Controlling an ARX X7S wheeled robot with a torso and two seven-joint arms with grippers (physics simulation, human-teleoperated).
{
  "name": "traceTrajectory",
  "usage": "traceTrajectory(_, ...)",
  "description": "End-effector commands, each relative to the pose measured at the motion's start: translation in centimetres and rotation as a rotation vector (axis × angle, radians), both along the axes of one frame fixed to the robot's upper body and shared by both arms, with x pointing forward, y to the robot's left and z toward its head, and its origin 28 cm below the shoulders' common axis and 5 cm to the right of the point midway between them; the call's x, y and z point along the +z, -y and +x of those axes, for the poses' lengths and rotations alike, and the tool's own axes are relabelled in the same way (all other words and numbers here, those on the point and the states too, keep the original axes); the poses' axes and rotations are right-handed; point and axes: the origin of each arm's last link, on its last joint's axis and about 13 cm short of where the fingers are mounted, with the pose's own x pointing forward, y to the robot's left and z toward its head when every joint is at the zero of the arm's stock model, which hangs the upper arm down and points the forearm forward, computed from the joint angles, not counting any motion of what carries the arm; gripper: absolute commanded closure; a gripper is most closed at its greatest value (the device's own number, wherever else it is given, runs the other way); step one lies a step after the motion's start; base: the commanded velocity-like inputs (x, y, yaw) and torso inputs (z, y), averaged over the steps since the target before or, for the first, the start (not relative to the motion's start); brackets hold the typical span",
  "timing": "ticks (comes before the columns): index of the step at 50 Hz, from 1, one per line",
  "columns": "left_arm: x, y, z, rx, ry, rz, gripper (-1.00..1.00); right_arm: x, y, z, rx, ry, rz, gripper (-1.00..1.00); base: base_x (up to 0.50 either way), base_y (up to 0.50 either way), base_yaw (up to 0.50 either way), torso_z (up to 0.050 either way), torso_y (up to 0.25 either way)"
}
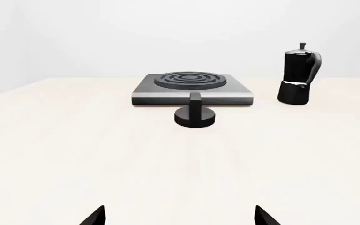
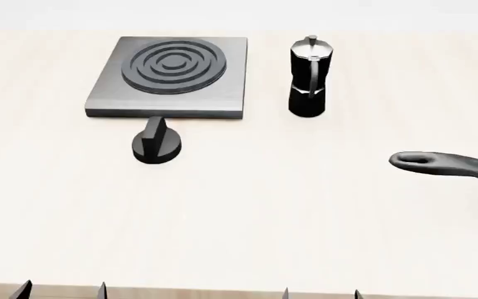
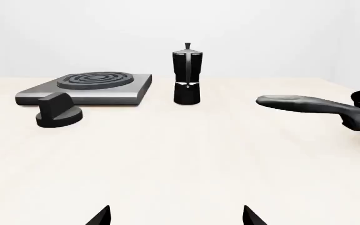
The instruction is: Put the moka pot on the stove.
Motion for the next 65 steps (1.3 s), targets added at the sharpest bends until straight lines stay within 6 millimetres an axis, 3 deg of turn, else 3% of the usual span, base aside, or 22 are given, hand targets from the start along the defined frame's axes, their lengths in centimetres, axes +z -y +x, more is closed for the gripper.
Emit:
traceTrajectory(1, 0.3, 0.0, -0.1, 0.000, 0.000, 0.000, -1.00, 0.0, 0.0, 0.0, 0.000, 0.000, 0.000, -1.00, 0.00, 0.00, 0.00, 0.000, 0.000)
traceTrajectory(34, 0.8, 0.1, -0.4, -0.042, 0.053, 0.006, -1.00, -0.2, 0.1, 0.2, -0.016, -0.014, -0.059, -1.00, 0.00, 0.00, 0.00, 0.000, 0.000)
traceTrajectory(45, 1.5, 0.1, -0.7, -0.049, 0.088, 0.006, -1.00, 1.4, -0.3, -0.1, 0.019, 0.057, -0.018, -1.00, 0.02, 0.00, 0.00, 0.000, 0.000)
traceTrajectory(65, 1.7, 0.2, -0.9, -0.054, 0.109, 0.011, -1.00, 1.6, -0.4, -0.1, 0.023, 0.069, -0.015, -1.00, 0.15, 0.00, 0.00, 0.000, 0.000)
